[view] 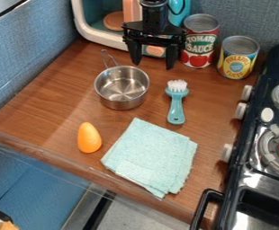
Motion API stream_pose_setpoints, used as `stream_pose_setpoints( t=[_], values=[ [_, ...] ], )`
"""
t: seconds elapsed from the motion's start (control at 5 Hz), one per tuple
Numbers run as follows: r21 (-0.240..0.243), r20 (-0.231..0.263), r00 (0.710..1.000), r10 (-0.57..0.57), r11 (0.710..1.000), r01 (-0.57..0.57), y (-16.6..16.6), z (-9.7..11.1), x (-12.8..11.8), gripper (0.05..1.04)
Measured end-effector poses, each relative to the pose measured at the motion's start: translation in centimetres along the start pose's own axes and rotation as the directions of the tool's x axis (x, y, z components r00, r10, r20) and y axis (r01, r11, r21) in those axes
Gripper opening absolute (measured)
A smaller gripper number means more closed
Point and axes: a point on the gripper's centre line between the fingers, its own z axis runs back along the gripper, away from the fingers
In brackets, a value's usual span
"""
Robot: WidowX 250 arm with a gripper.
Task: Move the orange object to the right of the blue brush
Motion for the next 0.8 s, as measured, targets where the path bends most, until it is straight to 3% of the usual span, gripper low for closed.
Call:
stream_pose_setpoints(
  t=[0.2,0.4,0.8],
  values=[
    [0.007,-0.056,0.998,-0.005,1.0,0.005,0.1,-2.0,-1.1,0.999],
    [0.01,-0.101,0.994,-0.037,0.999,0.039,1.1,-2.5,-5.2,0.999],
    [0.005,-0.075,0.992,-0.098,0.995,0.098,4.7,-1.1,-11.8,0.999]
  ],
)
